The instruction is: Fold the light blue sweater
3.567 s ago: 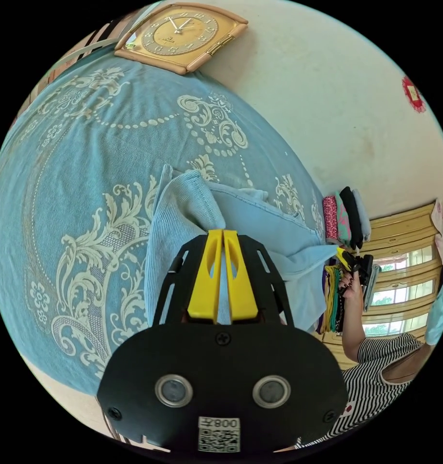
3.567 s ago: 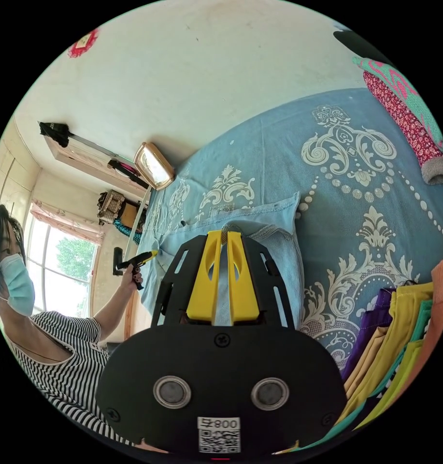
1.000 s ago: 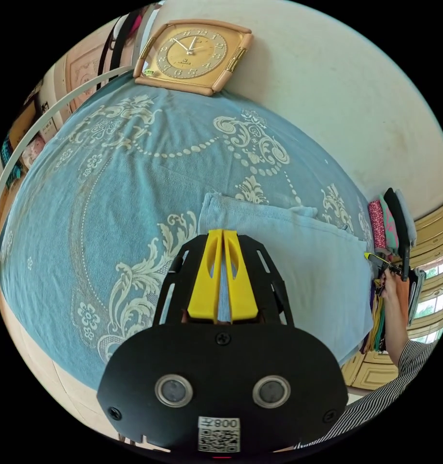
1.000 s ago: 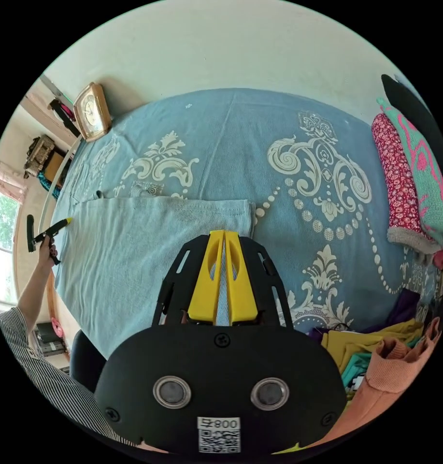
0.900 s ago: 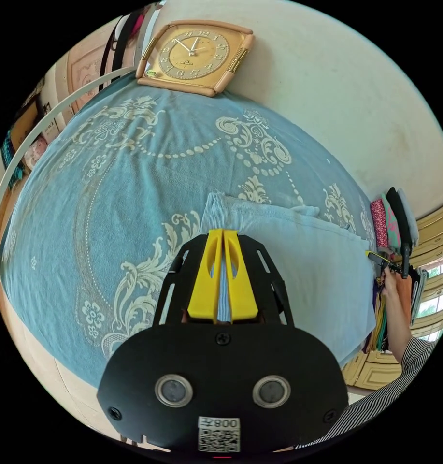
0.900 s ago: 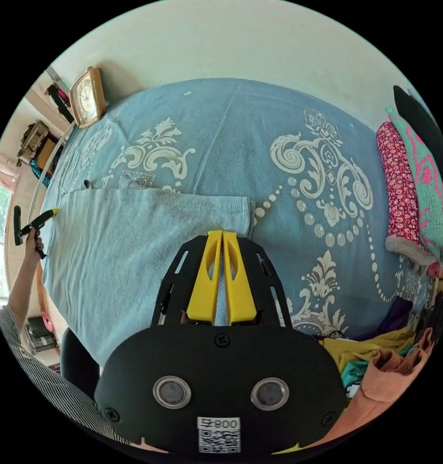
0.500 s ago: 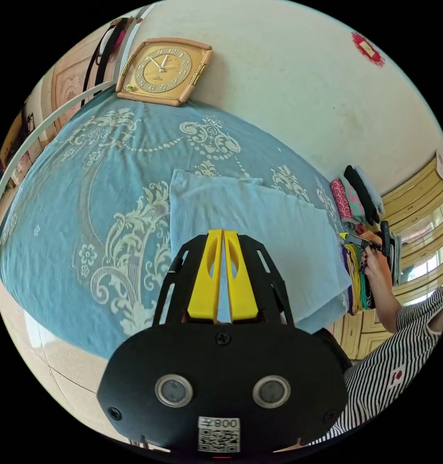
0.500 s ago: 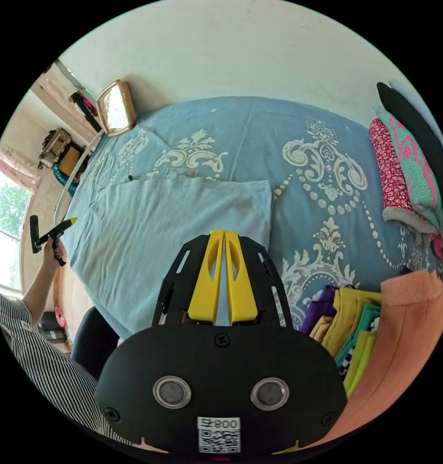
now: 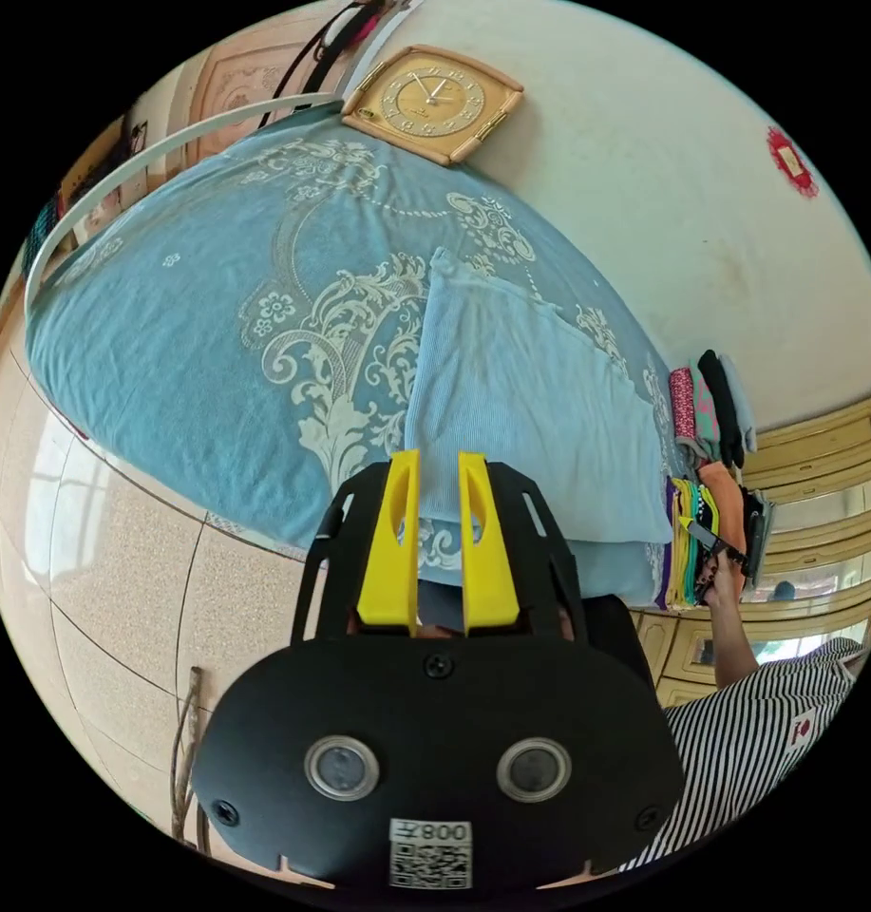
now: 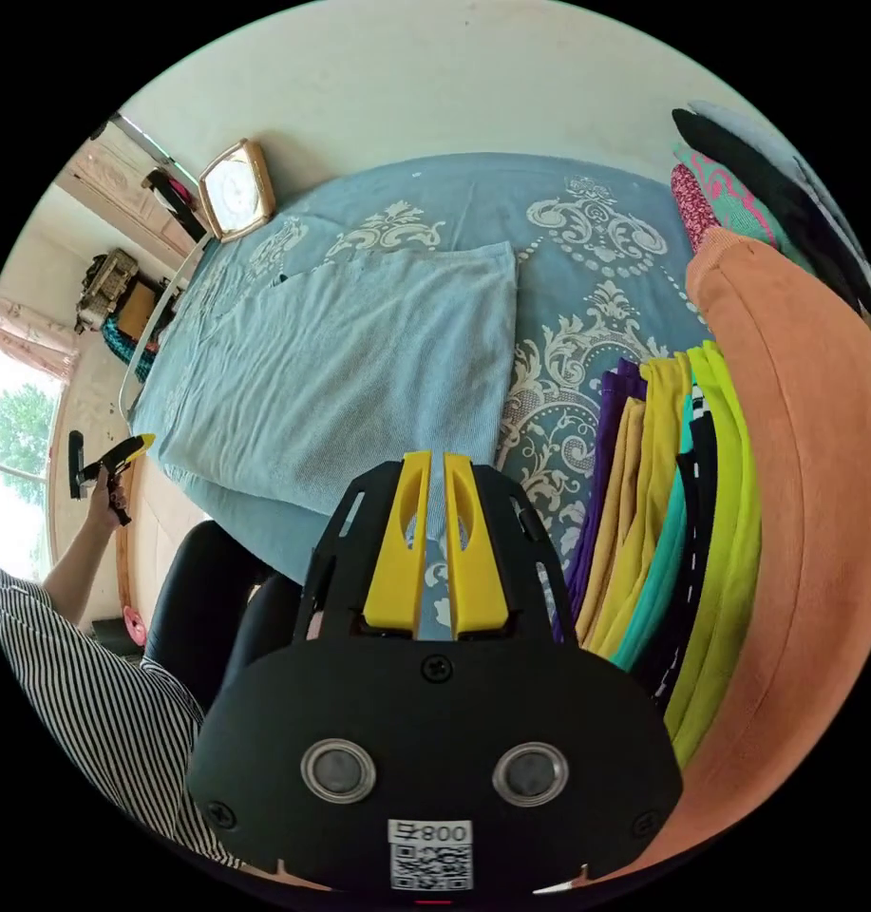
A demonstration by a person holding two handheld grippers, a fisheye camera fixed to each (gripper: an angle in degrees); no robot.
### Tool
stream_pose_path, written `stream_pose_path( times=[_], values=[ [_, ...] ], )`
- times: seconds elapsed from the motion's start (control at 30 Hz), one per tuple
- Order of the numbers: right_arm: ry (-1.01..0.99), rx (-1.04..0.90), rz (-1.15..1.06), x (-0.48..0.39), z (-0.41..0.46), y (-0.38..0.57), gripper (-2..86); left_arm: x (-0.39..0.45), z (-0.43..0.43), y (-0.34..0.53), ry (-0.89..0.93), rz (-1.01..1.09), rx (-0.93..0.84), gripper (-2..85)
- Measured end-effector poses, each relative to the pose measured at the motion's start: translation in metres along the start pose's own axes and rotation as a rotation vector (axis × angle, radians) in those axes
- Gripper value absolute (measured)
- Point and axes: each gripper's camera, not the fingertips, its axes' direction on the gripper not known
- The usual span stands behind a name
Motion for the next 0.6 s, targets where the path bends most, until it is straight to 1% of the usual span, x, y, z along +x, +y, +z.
stream_pose_path(
  times=[0.03,0.13,0.33,0.4,0.47,0.6],
  values=[
    [-0.045,-0.01,0.028,0.013,0.0,0.008,6.3,-0.007,0.006,0.004,0.027,-0.023,-0.029,7.1],
    [-0.054,-0.004,0.082,0.034,0.001,0.02,7.4,-0.014,0.017,0.012,0.04,-0.053,-0.069,6.4],
    [-0.136,-0.083,0.138,0.06,0.027,0.024,7.0,-0.011,0.019,0.017,0.049,-0.063,-0.138,1.5],
    [-0.137,-0.092,0.159,0.067,0.033,0.027,6.2,-0.012,0.014,0.021,0.054,-0.069,-0.132,1.0],
    [-0.201,-0.095,0.162,0.076,0.035,0.033,4.4,-0.013,0.003,0.027,0.08,-0.09,-0.098,0.7],
    [-0.27,-0.029,0.14,0.086,0.009,0.047,1.4,-0.01,-0.014,0.037,0.122,-0.088,-0.056,0.4]
  ],
)
